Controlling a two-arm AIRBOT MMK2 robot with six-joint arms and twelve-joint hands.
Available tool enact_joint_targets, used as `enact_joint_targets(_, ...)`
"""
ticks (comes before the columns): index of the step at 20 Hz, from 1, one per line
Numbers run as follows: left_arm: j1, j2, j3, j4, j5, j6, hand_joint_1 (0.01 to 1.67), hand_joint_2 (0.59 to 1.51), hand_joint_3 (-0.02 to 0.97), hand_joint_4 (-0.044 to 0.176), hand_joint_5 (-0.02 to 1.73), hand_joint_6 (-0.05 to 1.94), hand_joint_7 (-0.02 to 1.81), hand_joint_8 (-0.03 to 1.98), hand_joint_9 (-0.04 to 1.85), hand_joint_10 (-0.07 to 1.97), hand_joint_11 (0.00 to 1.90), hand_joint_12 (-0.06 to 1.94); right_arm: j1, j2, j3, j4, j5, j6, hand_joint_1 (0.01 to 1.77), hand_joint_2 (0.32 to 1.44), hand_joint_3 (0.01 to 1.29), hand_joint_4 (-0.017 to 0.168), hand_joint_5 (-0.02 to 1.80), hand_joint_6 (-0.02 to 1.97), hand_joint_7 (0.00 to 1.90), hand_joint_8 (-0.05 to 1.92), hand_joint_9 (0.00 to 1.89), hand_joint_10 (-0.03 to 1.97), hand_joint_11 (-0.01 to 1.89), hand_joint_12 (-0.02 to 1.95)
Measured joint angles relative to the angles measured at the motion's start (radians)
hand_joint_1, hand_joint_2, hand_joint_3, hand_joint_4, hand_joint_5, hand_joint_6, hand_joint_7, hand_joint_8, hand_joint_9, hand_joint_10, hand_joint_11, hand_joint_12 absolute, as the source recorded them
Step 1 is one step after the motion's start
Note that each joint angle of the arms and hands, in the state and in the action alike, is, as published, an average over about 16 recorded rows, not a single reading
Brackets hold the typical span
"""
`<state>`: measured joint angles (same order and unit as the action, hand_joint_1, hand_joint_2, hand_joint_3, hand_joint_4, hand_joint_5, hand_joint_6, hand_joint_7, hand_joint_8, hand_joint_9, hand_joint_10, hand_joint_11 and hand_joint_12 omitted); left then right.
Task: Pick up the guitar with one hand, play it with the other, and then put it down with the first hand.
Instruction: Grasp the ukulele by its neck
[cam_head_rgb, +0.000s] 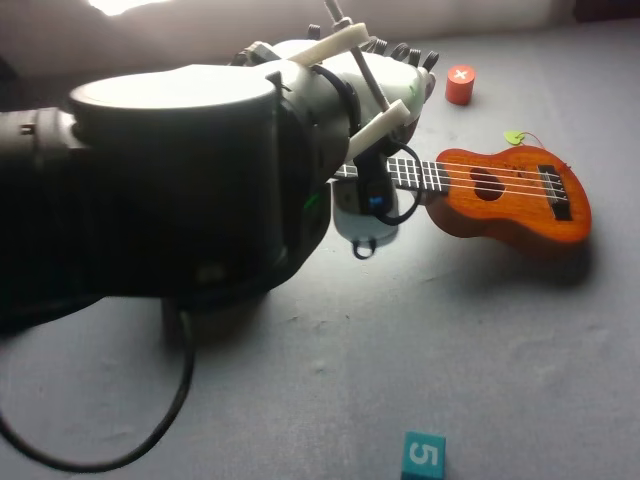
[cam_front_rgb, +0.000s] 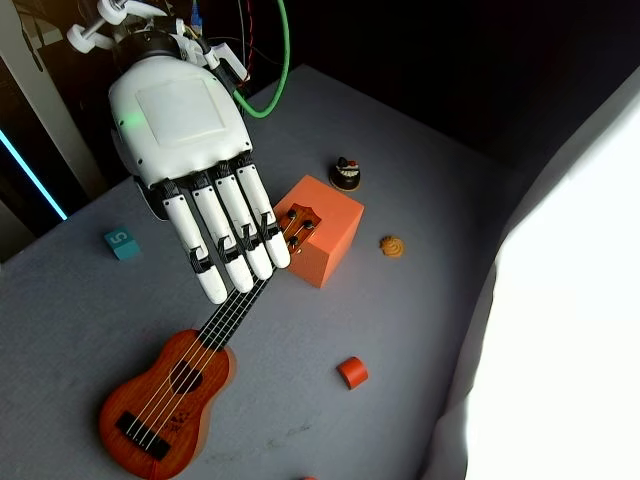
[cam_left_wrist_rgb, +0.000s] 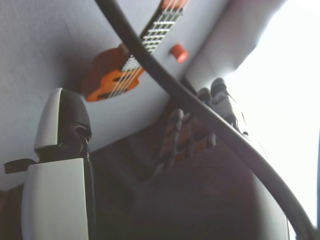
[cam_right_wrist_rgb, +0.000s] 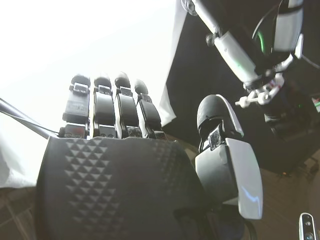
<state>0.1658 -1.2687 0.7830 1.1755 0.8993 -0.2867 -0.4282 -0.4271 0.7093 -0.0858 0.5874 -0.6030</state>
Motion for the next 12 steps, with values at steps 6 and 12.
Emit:
enact_joint_targets(6, 0.053, -0.090, 0.085, 0.050, 0.023, -0.015, 1.17, 1.004, -0.001, 0.006, 0.02, -0.01, 0.02, -0.02, 0.02, 0.01, 0.02, 0.01, 0.000, 0.000, 0.000, 0.000, 0.000, 0.000, 0.05, 1.32, 0.02, -0.003, 0.07, 0.04, 0.09, -0.01, 0.02, 0.01, 0.01, 0.00)
enact_joint_targets(12, 0.096, -0.170, 0.160, 0.079, 0.049, -0.017, 1.21, 0.995, -0.001, 0.007, 0.02, -0.01, 0.02, -0.02, 0.02, 0.01, 0.02, 0.01, 0.000, 0.000, 0.000, 0.000, 0.002, -0.001, 0.05, 1.32, 0.02, -0.003, 0.08, 0.04, 0.11, 0.00, 0.03, 0.01, 0.02, 0.00)
